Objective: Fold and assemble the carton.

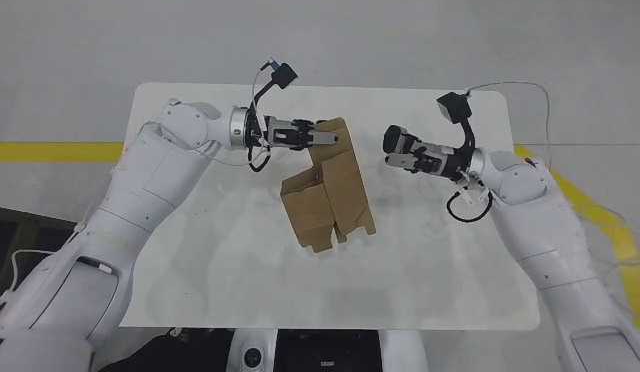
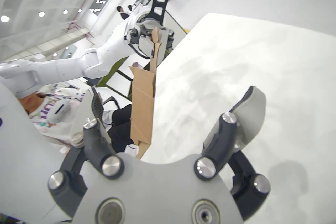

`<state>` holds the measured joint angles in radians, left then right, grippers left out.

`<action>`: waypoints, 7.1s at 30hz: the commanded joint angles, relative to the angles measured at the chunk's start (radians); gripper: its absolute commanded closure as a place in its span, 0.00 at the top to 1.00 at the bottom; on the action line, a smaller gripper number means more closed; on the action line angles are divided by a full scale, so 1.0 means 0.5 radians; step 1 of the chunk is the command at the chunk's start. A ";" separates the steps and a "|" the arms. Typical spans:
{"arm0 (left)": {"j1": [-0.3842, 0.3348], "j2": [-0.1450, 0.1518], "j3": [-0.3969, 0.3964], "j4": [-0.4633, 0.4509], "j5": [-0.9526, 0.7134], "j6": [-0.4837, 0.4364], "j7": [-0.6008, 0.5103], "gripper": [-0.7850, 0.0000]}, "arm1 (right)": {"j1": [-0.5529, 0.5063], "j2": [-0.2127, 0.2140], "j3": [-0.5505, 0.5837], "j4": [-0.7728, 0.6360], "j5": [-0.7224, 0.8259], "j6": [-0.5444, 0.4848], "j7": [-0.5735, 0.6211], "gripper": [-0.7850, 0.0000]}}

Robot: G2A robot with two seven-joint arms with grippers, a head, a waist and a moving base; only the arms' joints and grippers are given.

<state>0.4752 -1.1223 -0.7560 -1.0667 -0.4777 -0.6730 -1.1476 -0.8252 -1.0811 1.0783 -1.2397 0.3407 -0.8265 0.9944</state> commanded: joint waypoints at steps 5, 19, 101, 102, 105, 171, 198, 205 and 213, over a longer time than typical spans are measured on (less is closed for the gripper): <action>-0.012 0.018 0.106 0.016 -0.051 -0.043 0.043 0.00 | 0.067 -0.030 -0.245 -0.034 0.356 0.126 0.125 1.00; -0.080 0.046 0.253 0.062 -0.148 -0.077 0.078 0.00 | 0.209 -0.008 -0.536 -0.021 0.521 0.318 0.317 0.51; 0.533 0.232 -0.201 -0.386 0.119 0.407 0.376 0.00 | 0.371 -0.092 -0.575 0.486 0.330 0.052 -0.263 1.00; 0.524 0.232 -0.202 -0.380 0.102 0.453 0.330 0.00 | 0.373 -0.094 -0.569 0.487 0.334 0.038 -0.252 1.00; 0.481 0.234 -0.222 -0.341 0.051 0.517 0.149 0.00 | 0.382 -0.100 -0.550 0.488 0.384 -0.033 -0.192 1.00; 0.259 0.334 -0.007 -0.503 -0.059 0.752 -0.751 0.00 | 0.088 0.286 -0.415 -0.153 0.459 0.519 0.517 0.50; 0.215 0.356 -0.074 -0.329 -0.133 0.663 -0.660 1.00 | 0.102 0.267 -0.446 -0.056 0.543 0.547 0.537 0.00; 0.291 0.352 -0.133 -0.350 -0.068 0.758 -0.267 1.00 | 0.094 0.251 -0.417 -0.034 0.448 0.690 0.296 0.00; 0.460 0.349 -0.173 -0.549 -0.073 0.994 0.104 1.00 | 0.065 0.248 -0.357 -0.068 0.319 0.783 0.106 0.00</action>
<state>0.6952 -0.9477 -0.8382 -1.3296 -0.5095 -0.1921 -1.1135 -0.7907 -0.9578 0.8934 -1.2745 0.5099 -0.4380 1.0610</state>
